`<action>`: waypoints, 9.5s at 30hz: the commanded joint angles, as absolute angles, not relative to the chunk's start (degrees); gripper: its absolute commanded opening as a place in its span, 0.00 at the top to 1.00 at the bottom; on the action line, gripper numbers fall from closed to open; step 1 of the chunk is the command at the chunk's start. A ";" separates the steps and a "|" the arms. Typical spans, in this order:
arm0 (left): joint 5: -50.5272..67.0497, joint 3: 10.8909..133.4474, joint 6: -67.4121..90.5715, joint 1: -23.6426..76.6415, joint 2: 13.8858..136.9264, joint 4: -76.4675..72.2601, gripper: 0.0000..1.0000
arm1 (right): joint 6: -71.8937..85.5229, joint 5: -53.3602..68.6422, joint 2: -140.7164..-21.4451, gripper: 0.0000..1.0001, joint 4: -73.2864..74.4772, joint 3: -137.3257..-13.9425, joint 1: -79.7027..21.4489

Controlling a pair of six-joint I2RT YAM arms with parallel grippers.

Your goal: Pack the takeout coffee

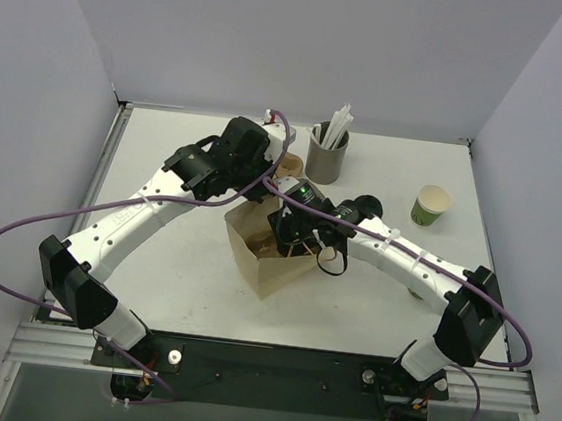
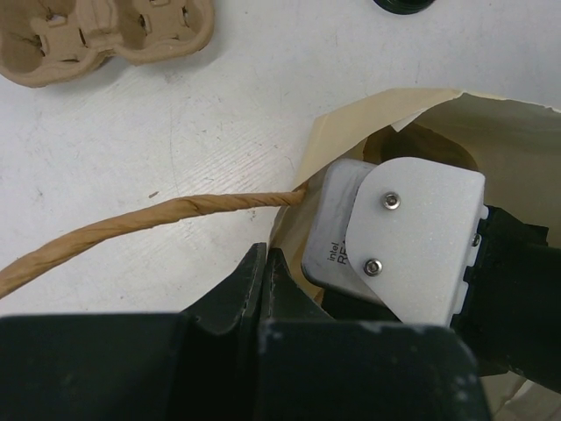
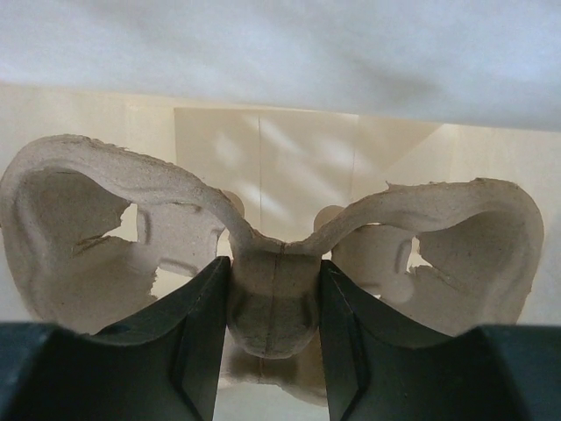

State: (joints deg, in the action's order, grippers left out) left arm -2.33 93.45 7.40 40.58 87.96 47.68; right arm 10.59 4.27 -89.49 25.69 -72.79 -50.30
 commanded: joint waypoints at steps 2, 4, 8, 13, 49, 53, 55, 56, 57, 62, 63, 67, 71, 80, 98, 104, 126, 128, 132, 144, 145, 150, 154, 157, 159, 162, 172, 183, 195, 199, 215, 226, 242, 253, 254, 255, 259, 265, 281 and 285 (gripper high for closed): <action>2.63 94.75 5.27 42.10 86.22 41.75 1.00 | 11.34 2.02 -92.72 0.68 30.15 -74.62 -50.80; 2.81 94.66 5.27 42.10 86.22 41.57 1.00 | 11.43 1.93 -92.99 0.68 30.15 -74.88 -50.80; 3.43 94.66 5.10 42.10 86.13 41.66 1.00 | 11.51 1.58 -93.16 0.68 30.06 -75.06 -50.71; 4.48 95.01 5.19 42.28 86.31 41.92 1.00 | 11.34 0.88 -93.43 0.67 30.06 -75.58 -50.80; 2.64 94.13 7.64 42.28 86.22 43.15 1.00 | 12.39 -2.99 -87.89 0.23 34.01 -83.32 -50.63; 1.58 93.96 8.96 42.28 85.96 43.51 1.00 | 13.71 -3.52 -86.49 0.22 35.59 -85.16 -50.36; 1.15 94.39 9.66 42.28 86.13 44.29 1.00 | 14.76 -2.90 -85.61 0.22 35.95 -86.30 -50.19; 0.97 94.48 10.63 42.19 86.39 44.47 1.00 | 15.20 -2.90 -85.34 0.21 36.38 -86.66 -49.92; 0.79 94.57 11.24 42.27 86.48 44.73 1.00 | 16.08 -2.12 -84.99 0.21 36.56 -87.10 -49.66; 0.79 95.97 14.84 42.28 87.88 46.67 1.00 | 19.33 1.58 -84.20 0.21 37.79 -89.56 -47.11; 0.79 96.15 15.20 42.28 88.06 47.10 1.00 | 19.60 1.84 -83.76 0.21 37.79 -89.65 -46.41; 0.88 97.03 17.13 42.28 88.86 48.60 1.00 | 20.65 3.43 -82.88 0.21 37.71 -89.83 -45.62; 0.53 98.17 19.16 42.28 89.47 50.10 1.00 | 22.93 4.48 -82.00 0.21 37.71 -90.79 -44.74; 0.44 99.14 23.28 42.27 89.48 51.33 1.00 | 30.40 2.12 -78.49 0.23 41.47 -95.97 -41.22; -10.19 94.83 42.01 44.03 86.39 49.22 1.00 | 43.84 -17.84 -72.43 0.30 59.85 -103.19 -45.87; -11.69 97.03 41.40 45.26 87.54 51.15 1.00 | 49.48 -21.18 -74.52 0.33 62.14 -97.56 -53.08; -21.17 112.03 24.71 45.53 95.88 72.32 1.00 | 46.23 -31.89 -91.85 1.00 68.81 -107.83 -53.35; -26.51 115.12 24.35 45.79 98.61 76.27 1.00 | 45.71 -33.13 -91.32 1.00 69.08 -109.42 -53.26; -34.89 120.49 24.78 45.62 102.21 81.64 1.00 | 44.56 -35.06 -91.32 1.00 69.00 -112.67 -53.35; -19.79 110.75 25.76 38.95 95.72 69.45 1.00 | 44.38 -22.33 -93.42 1.00 60.47 -113.72 -55.89; -19.08 110.39 25.66 39.11 94.76 68.39 1.00 | 44.30 -21.89 -94.30 1.00 60.38 -113.64 -56.86; -15.64 121.07 27.07 42.53 97.64 71.36 1.00 | 42.11 -19.61 -91.24 1.00 59.94 -109.42 -49.32; -14.68 127.78 26.46 42.80 101.50 76.46 1.00 | 41.66 -18.38 -90.17 0.94 59.86 -110.32 -48.34; -14.68 120.54 26.10 43.33 101.34 73.58 1.00 | 42.10 -14.43 -89.13 0.72 54.60 -103.13 -47.37; -15.46 114.55 25.84 43.16 100.99 68.66 1.00 | 42.19 -11.44 -87.72 0.56 48.55 -95.21 -46.50; -16.43 110.22 26.10 43.07 101.95 66.71 1.00 | 41.31 -10.90 -86.22 0.38 47.64 -96.41 -46.50; -15.56 131.82 26.98 43.24 102.65 72.85 1.00 | 38.50 -11.69 -80.96 0.30 48.34 -110.83 -47.02; -14.86 112.34 25.75 43.24 102.65 65.92 1.00 | 40.34 -14.41 -77.17 0.30 47.11 -102.32 -45.09; -13.10 121.36 26.19 44.12 100.12 64.95 1.00 | 40.33 -8.95 -79.96 0.23 47.71 -102.11 -42.71; -13.71 124.97 26.54 44.03 100.02 67.32 1.00 | 40.69 -7.83 -79.45 0.20 45.27 -98.02 -42.37; -13.19 114.26 27.33 44.03 96.95 64.17 1.00 | 43.15 2.63 -75.51 0.16 25.45 -85.54 -38.67; -7.30 111.71 24.44 43.86 96.07 64.51 1.00 | 31.64 -1.23 -69.61 0.11 6.08 -74.01 -37.79; -4.49 111.62 21.36 43.15 95.89 64.69 1.00 | 32.07 6.49 -67.15 0.05 -3.76 -69.79 -34.63; -1.85 109.95 20.39 45.00 95.54 60.82 1.00 | 44.91 11.09 -71.63 0.00 -21.71 -67.58 -34.10; -1.85 109.78 20.22 45.09 95.28 60.82 1.00 | 45.09 10.29 -72.15 0.00 -21.71 -67.94 -34.01; -2.11 109.60 20.13 45.26 95.19 60.65 1.00 | 45.09 9.50 -72.42 0.00 -21.88 -68.20 -33.93; -2.28 108.90 19.43 45.35 94.83 60.47 1.00 | 47.01 10.19 -74.26 0.00 -24.95 -69.87 -33.40; -7.99 108.11 19.16 45.26 95.19 62.67 1.00 | 47.02 10.37 -76.03 0.00 -11.00 -80.50 -32.96; -10.55 105.91 18.90 45.18 95.36 63.81 1.00 | 57.92 14.24 -72.25 0.00 -20.39 -73.92 -26.02; -11.60 105.64 18.98 45.00 94.66 63.81 1.00 | 58.89 15.37 -72.86 0.00 -16.12 -76.28 -25.23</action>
State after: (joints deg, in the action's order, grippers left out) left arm -10.31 105.69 20.16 44.93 95.59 61.78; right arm 57.25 13.85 -74.26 -14.33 -73.06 -26.35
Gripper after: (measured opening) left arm 0.022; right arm 0.999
